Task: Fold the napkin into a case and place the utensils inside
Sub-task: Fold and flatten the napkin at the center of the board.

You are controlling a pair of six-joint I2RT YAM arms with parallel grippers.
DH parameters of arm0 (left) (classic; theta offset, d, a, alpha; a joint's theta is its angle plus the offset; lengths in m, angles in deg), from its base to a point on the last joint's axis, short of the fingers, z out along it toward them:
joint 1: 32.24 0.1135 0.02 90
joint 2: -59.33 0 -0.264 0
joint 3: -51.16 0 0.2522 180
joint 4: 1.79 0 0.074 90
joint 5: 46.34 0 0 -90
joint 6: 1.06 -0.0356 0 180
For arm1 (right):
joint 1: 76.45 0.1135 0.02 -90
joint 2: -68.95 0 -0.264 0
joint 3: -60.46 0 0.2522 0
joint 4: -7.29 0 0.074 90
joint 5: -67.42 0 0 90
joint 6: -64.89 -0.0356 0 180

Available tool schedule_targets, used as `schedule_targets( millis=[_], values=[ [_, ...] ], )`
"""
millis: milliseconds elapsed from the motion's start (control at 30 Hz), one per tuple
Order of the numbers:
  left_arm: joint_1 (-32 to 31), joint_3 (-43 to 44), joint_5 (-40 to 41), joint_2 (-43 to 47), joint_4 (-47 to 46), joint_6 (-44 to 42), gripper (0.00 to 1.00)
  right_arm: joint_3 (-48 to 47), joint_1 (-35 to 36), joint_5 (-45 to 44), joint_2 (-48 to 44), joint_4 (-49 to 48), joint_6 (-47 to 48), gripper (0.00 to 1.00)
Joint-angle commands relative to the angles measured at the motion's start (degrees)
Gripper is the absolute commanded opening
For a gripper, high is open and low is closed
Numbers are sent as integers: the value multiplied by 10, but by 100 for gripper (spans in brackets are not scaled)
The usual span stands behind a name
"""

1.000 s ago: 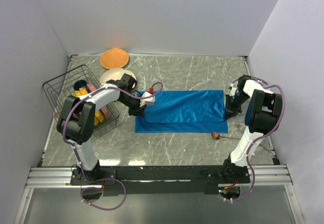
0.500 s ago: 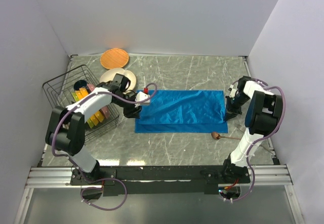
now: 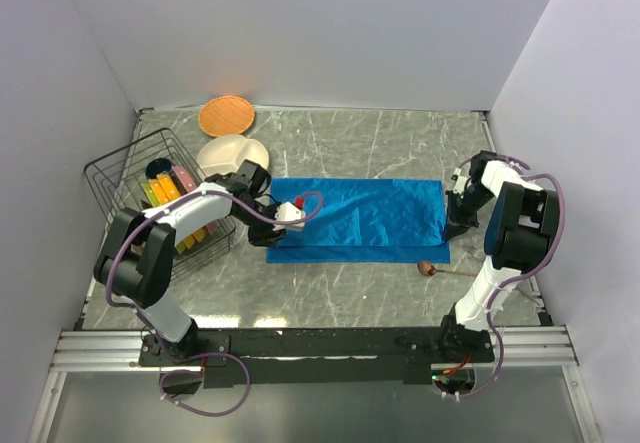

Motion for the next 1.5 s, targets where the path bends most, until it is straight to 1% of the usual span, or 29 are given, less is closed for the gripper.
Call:
schedule_targets(
  millis=[0, 200, 300, 400, 433, 500, 533, 567, 767, 1033, 1200, 1467],
  values=[
    [-3, -7, 17, -11, -15, -34, 47, 6, 2, -14, -25, 9, 10, 0],
    [-10, -1, 32, -31, -7, -48, 46, 2, 2, -21, -25, 18, 16, 0],
    [-17, -2, 34, -34, -7, -50, 43, -3, 2, -25, -22, 23, 21, 0],
    [-19, 1, 33, -35, -10, -45, 32, -5, 2, -23, -19, 26, 23, 0],
    [-19, 1, 32, -34, -12, -43, 23, -6, 2, -22, -19, 30, 24, 0],
    [-21, 2, 30, -28, -13, -39, 13, -6, 3, -21, -21, 32, 27, 0],
    [-23, 2, 29, -26, -13, -39, 4, -5, 3, -23, -23, 37, 29, 0],
    [-22, 3, 28, -23, -11, -37, 1, -5, 3, -24, -25, 39, 31, 0],
    [-26, -1, 13, 1, 16, -36, 1, 3, 3, -34, -40, 54, 47, 0],
    [-32, -20, 4, 29, 28, -21, 1, 33, 3, -34, -47, 55, 55, 0],
    [-32, -22, 7, 31, 41, -21, 1, 39, 3, -36, -46, 54, 60, 0],
    [-35, -28, 7, 28, 35, -14, 1, 44, 3, -42, -39, 50, 62, 0]
  ],
)
